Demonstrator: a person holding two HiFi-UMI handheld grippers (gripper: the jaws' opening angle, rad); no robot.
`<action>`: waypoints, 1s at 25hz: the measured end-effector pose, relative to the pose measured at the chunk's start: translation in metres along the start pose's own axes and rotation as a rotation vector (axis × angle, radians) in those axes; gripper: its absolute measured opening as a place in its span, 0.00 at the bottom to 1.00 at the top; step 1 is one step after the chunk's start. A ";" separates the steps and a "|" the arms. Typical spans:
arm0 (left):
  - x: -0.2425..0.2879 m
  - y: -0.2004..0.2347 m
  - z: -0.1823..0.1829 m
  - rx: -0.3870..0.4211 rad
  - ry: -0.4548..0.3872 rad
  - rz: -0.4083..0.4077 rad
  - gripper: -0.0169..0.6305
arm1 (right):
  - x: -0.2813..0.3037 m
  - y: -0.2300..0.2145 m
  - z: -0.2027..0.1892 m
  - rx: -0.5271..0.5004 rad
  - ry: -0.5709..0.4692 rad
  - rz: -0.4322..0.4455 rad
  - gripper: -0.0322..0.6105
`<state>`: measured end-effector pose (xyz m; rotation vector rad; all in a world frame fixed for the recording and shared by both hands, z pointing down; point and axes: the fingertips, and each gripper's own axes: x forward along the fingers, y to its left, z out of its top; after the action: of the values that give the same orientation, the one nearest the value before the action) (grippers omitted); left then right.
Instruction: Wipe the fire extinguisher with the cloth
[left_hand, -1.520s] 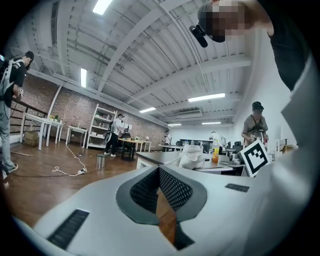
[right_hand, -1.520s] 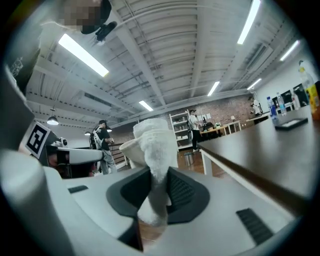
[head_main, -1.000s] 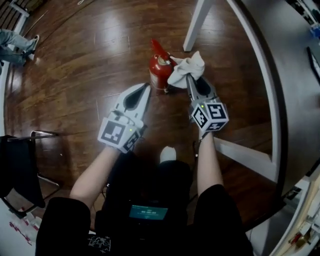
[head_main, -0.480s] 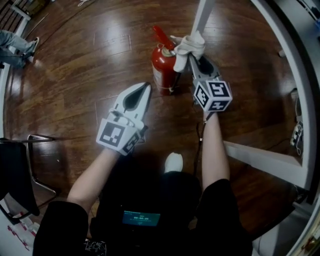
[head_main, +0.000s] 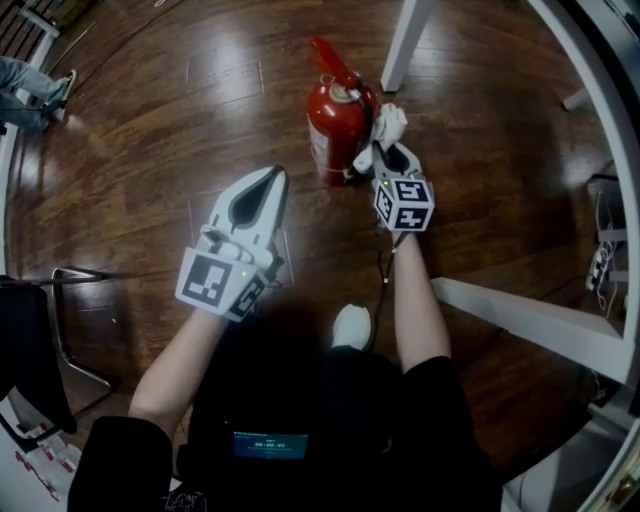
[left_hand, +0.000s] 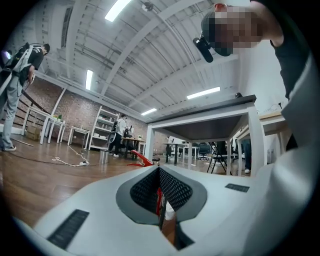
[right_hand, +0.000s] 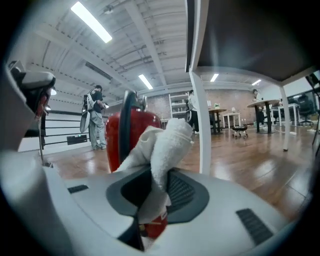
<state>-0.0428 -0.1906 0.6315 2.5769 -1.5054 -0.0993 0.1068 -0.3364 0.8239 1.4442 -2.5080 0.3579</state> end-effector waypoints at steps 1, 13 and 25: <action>-0.001 0.001 -0.003 -0.002 0.005 0.003 0.03 | 0.004 0.000 -0.016 -0.003 0.037 -0.002 0.20; -0.009 0.004 -0.004 0.007 0.001 0.002 0.03 | -0.012 -0.019 0.026 -0.037 -0.017 0.014 0.20; -0.007 0.011 -0.005 -0.006 -0.003 0.010 0.03 | -0.006 0.000 0.176 -0.224 -0.231 0.054 0.20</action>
<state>-0.0545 -0.1894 0.6383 2.5656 -1.5172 -0.1064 0.0970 -0.3872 0.6554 1.4008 -2.6660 -0.0865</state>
